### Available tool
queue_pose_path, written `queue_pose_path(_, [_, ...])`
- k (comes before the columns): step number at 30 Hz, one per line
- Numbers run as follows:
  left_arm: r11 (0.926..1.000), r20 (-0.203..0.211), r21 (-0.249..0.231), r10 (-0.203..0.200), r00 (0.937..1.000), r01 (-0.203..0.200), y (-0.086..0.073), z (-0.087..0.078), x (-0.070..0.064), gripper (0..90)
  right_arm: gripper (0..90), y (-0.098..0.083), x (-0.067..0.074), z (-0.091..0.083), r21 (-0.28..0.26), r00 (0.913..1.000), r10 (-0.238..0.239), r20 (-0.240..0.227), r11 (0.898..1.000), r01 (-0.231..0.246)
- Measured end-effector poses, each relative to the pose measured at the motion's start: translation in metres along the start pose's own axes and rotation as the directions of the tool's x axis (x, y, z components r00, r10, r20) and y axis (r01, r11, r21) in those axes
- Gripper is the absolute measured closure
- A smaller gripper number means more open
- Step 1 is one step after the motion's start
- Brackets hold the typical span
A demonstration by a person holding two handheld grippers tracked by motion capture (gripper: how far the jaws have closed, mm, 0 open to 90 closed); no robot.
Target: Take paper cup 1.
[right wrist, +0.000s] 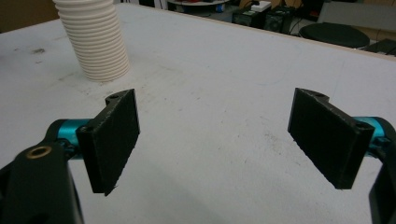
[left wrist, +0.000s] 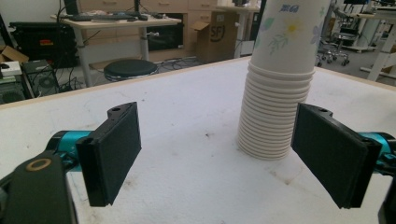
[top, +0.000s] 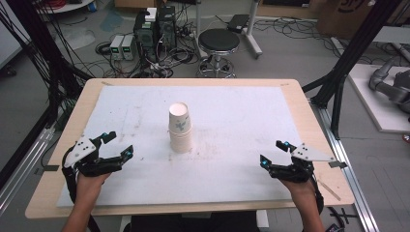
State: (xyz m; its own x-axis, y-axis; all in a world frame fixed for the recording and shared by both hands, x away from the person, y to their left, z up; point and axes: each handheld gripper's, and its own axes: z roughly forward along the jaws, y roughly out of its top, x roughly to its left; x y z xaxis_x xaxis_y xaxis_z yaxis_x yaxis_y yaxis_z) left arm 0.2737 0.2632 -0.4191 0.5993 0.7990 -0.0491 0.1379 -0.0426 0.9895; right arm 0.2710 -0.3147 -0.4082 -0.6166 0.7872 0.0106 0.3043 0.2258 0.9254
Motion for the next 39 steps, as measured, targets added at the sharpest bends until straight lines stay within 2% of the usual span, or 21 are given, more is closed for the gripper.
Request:
queue_pose_path(5, [1.0,0.001,0.003,0.002,1.0,-0.002,0.0,0.0,-0.001,16.0,17.1,0.001,0.001,-0.001,-0.003,1.0,0.004,-0.002,1.0,-0.004])
queue_pose_path(8, [0.9999,0.022,-0.001,-0.011,0.9997,0.011,-0.001,0.001,0.0,16.2,17.0,0.0,0.0,0.001,0.001,1.0,0.007,-0.004,1.0,-0.007])
queue_pose_path(13, [0.9997,0.031,-0.003,-0.026,0.9992,0.026,0.0,0.004,-0.001,16.4,17.1,0.001,-0.002,0.002,-0.005,1.0,-0.003,0.004,1.0,0.003])
queue_pose_path(14, [0.9994,0.033,0.011,-0.033,0.9989,0.032,0.0,0.005,-0.002,16.4,17.1,0.001,-0.004,0.002,-0.009,1.0,0.006,0.004,1.0,-0.006])
queue_pose_path(17, [0.9992,0.038,0.009,-0.039,0.9985,0.039,0.001,0.005,-0.004,16.4,17.0,0.001,-0.008,0.001,-0.019,0.9998,0.022,0.005,1.0,-0.022])
queue_pose_path(22, [0.9995,0.034,-0.008,-0.029,0.999,0.029,0.003,0.009,-0.005,15.9,17.1,0.0,-0.01,0.0,-0.016,0.9997,0.026,-0.005,1.0,-0.026])
queue_pose_path(26, [0.9998,0.039,-0.004,-0.017,0.9991,0.017,0.006,0.009,-0.008,15.9,17.4,-0.001,-0.009,0.0,0.007,0.9994,0.032,-0.015,0.999,-0.032])
queue_pose_path(29, [0.9999,0.052,-0.003,-0.015,0.9985,0.015,0.009,0.008,-0.011,16.0,17.4,0.001,-0.003,-0.002,0.004,0.9996,0.024,-0.014,1.0,-0.024])
queue_pose_path(32, [0.9994,0.073,-0.007,-0.033,0.9968,0.034,0.014,0.011,-0.012,16.0,17.3,0.004,0.0,-0.002,0.003,0.9999,0.004,-0.016,1.0,-0.004])
queue_pose_path(39, [0.9984,0.107,-0.022,-0.05,0.993,0.052,0.029,0.019,-0.014,16.0,17.4,0.003,-0.001,0.002,0.023,0.9992,0.007,-0.038,1.0,-0.006])
